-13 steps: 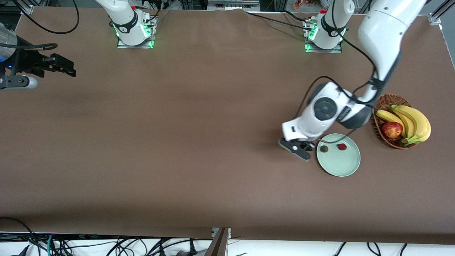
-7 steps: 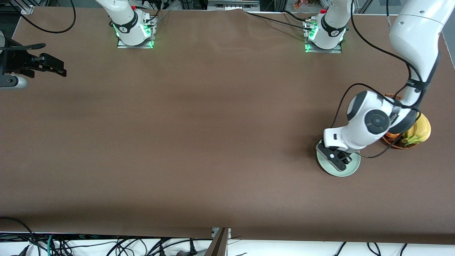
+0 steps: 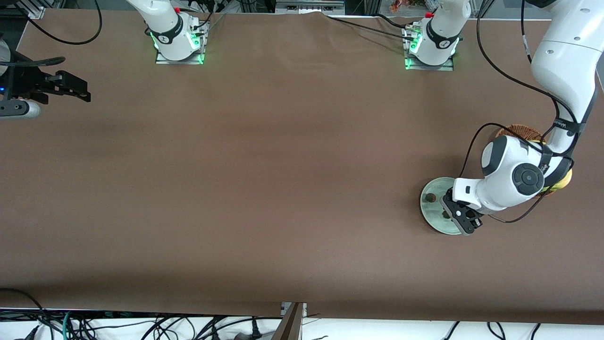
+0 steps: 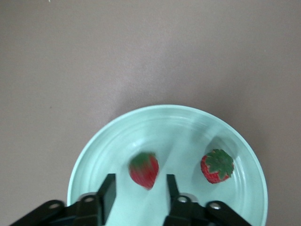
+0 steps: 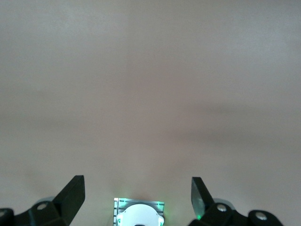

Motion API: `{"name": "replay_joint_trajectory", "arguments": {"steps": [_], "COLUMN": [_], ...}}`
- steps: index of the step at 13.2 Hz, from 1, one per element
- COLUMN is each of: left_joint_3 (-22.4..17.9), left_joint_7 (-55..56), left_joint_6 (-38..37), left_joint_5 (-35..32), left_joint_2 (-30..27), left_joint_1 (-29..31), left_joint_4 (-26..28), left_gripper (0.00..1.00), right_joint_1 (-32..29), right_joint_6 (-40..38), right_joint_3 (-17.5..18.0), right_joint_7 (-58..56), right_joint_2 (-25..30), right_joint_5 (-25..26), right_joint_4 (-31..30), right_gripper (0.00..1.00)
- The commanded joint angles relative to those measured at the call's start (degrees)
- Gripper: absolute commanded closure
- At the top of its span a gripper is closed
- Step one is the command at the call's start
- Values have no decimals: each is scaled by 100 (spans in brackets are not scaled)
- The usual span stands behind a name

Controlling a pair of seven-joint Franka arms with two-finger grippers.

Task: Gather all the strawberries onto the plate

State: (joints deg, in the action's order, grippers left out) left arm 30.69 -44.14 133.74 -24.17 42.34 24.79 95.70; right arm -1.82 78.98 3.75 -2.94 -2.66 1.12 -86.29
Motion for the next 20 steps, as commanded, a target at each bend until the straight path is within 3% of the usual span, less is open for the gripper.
{"name": "replay_joint_trajectory", "arguments": {"steps": [1, 4, 10, 13, 15, 18, 20], "left_joint_3": [121, 524, 1544, 1476, 391, -1664, -2713], "left_joint_7": [-87, 411, 2353, 3119, 3464, 3482, 3543], "left_joint_6": [-251, -1513, -4001, -4663, -4707, -4682, -4594], "left_joint_5": [-61, 105, 141, 141, 341, 2139, 2443], "left_joint_2": [-181, -612, -850, -1332, -2016, -2589, -3019], "left_joint_1": [-9, -44, -88, -657, -1332, -2124, -2766], "left_joint_4": [-218, -524, -1851, -2335, -2354, -2092, -1627], "left_gripper": [0, 0, 0, 0, 0, 0, 0], "right_joint_1": [24, 24, 33, 24, 15, 24, 15], "right_joint_6": [-23, -6, 12, 38, 65, 65, 65], "right_joint_3": [11, 11, 29, 20, 20, 20, 11], "right_joint_7": [-84, -84, -84, -84, -93, -84, -93], "right_joint_2": [-15, -85, -94, -94, -94, -94, -94], "right_joint_5": [108, 108, 108, 108, 108, 108, 108], "right_joint_4": [68, 95, 112, 121, 112, 112, 112], "right_gripper": [0, 0, 0, 0, 0, 0, 0]}}
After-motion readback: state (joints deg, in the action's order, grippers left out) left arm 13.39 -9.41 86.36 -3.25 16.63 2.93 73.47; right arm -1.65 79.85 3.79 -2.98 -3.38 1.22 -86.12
